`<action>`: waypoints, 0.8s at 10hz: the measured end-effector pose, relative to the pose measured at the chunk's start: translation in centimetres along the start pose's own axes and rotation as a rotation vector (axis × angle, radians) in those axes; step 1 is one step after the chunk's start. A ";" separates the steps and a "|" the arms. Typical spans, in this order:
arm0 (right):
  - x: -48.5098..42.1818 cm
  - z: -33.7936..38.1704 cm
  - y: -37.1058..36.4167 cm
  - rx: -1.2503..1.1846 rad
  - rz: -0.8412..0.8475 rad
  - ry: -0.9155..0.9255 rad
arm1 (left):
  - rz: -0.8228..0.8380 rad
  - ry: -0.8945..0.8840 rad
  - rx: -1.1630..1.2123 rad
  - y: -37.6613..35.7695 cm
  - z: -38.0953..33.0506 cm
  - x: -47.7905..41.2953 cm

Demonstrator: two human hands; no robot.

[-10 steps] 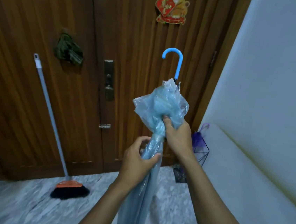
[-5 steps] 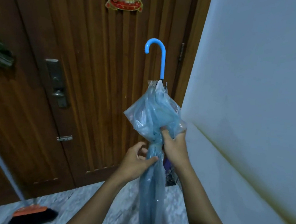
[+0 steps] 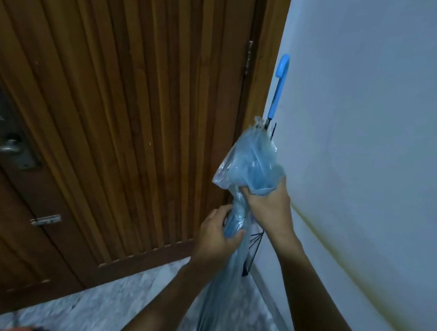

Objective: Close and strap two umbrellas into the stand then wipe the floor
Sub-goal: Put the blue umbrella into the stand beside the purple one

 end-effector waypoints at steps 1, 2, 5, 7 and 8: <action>-4.1 -1.1 -0.3 0.012 0.020 0.028 | 0.087 0.100 0.178 -0.9 1.6 -4.4; -8.2 -3.0 -0.3 -0.011 0.000 0.026 | 0.063 0.187 0.361 0.1 2.2 -10.0; -17.3 -7.5 -2.4 -0.007 -0.066 0.099 | 0.331 0.104 0.350 -1.1 -0.1 -24.2; -22.2 -10.4 -3.2 -0.021 -0.089 0.060 | 0.409 0.100 0.327 -4.6 0.2 -29.7; -24.2 -13.9 -3.4 -0.039 -0.166 -0.033 | 0.435 0.110 0.285 -6.4 1.9 -31.7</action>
Point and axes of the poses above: each hand's wrist, its own x-axis away from the middle knuckle, its own y-axis out of the back of the hand, z = x × y, the point moved 6 cm from there along -x, towards the middle knuckle, and after that the axes turned 1 degree about -x, right-handed, at the moved point
